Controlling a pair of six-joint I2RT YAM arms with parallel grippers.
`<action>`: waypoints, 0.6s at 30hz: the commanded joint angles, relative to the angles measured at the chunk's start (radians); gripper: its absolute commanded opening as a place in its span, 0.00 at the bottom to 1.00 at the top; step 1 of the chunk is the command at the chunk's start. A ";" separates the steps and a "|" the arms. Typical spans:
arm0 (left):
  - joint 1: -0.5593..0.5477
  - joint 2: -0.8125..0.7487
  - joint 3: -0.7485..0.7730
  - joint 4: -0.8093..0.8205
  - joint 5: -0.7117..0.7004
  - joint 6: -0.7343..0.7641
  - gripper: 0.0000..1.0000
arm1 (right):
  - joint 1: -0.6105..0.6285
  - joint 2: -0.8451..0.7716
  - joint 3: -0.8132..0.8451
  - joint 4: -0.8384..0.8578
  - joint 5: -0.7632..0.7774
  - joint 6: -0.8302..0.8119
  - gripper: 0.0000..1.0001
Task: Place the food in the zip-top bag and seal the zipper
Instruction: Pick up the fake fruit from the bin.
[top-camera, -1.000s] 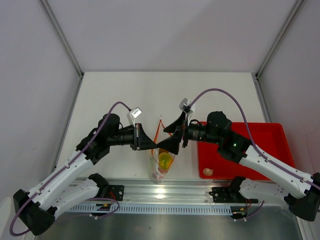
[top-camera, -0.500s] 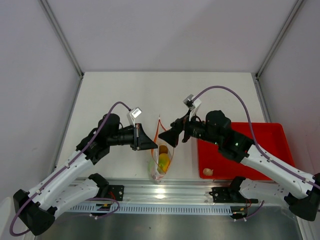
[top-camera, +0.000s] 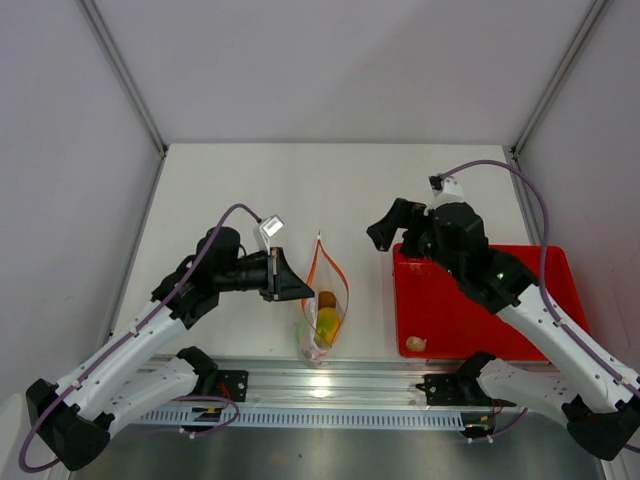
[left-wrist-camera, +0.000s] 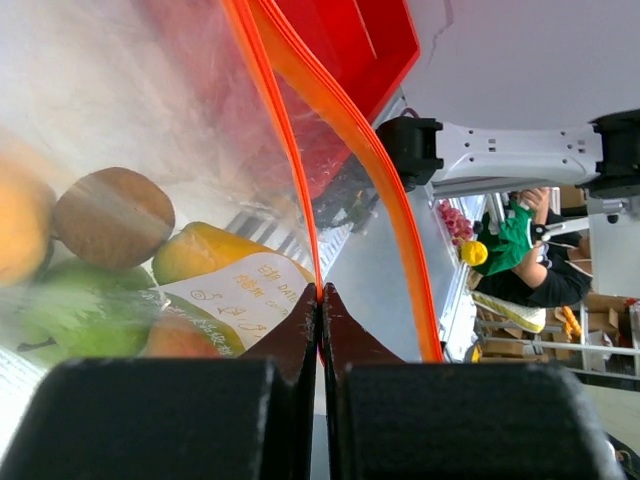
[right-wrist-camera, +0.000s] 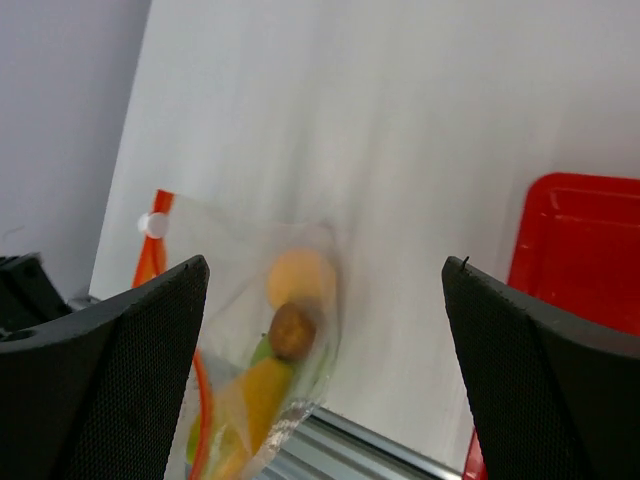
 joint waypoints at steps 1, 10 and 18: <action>-0.005 -0.003 0.065 -0.047 -0.047 0.049 0.01 | -0.075 -0.032 0.085 -0.183 0.006 0.043 0.99; -0.005 -0.009 0.010 -0.058 -0.203 0.088 0.01 | -0.219 0.002 0.066 -0.520 0.136 0.212 0.99; -0.005 0.021 0.050 -0.173 -0.327 0.082 0.01 | -0.590 0.124 0.088 -0.596 -0.111 0.221 0.95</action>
